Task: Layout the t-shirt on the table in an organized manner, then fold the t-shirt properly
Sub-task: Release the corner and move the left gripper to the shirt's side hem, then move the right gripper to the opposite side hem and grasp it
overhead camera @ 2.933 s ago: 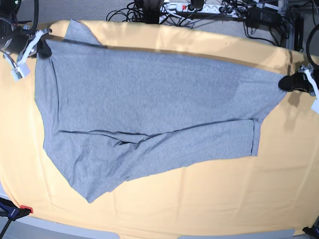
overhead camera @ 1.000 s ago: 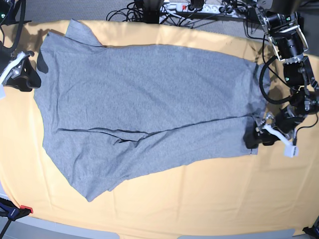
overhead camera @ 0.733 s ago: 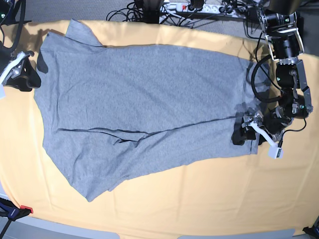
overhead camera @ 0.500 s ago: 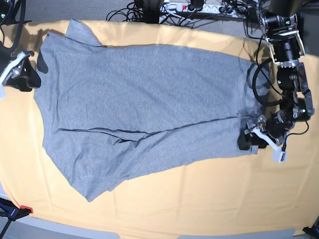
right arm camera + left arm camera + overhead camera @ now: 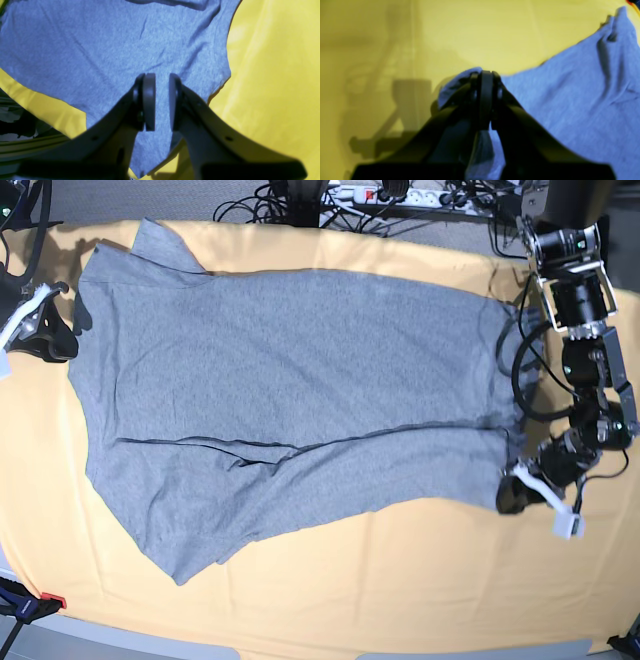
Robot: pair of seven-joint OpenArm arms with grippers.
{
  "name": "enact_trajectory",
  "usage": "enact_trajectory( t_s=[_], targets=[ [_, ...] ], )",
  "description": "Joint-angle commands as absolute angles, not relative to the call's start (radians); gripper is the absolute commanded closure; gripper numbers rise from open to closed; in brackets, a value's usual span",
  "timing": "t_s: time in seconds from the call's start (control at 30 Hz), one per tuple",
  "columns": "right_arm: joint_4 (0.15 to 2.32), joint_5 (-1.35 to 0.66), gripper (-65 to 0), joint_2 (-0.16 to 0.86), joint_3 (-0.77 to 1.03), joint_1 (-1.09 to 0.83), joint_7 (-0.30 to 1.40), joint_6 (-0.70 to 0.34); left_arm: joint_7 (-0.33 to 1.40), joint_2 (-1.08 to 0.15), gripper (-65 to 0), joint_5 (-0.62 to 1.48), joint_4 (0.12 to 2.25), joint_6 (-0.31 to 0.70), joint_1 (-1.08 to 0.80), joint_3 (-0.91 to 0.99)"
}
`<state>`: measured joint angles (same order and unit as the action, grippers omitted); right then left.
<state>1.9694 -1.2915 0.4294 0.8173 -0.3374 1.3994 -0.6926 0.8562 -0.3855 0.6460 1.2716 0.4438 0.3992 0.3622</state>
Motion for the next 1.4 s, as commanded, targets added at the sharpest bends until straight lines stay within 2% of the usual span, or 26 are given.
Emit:
enact_trajectory(
  t_s=[0.0,0.33,0.73,1.2,1.23,1.37],
  targets=[
    [1.983,-1.309,-11.5,0.449,0.826,-0.333,1.382,-0.698,0.83,-0.402,0.0,0.663,1.287,0.454,0.448,0.369],
    [1.983,-1.309,-11.5,0.448,0.826,-0.333,1.382,-0.698,0.802,-0.402,0.0,0.637,1.287,0.456,0.59,0.368],
    [1.983,-1.309,-11.5,0.448,0.826,-0.333,1.382,-0.698,0.661,-0.402,0.0,0.48,1.287,0.448,0.596,0.359],
    [1.983,-1.309,-11.5,0.449,0.826,-0.333,1.382,-0.698,0.44,-0.396,0.0,0.192,1.287,0.149,0.597,0.147],
    [1.983,-1.309,-11.5,0.448,0.826,-0.333,1.382,-0.698,0.441,-0.396,-2.1,0.192,1.287,0.123,0.597,0.142],
    [1.983,-1.309,-11.6,0.449,0.826,-0.329,1.364,-0.698,0.452,-0.4,-35.9,0.202,1.287,0.052,0.597,0.142]
  ],
)
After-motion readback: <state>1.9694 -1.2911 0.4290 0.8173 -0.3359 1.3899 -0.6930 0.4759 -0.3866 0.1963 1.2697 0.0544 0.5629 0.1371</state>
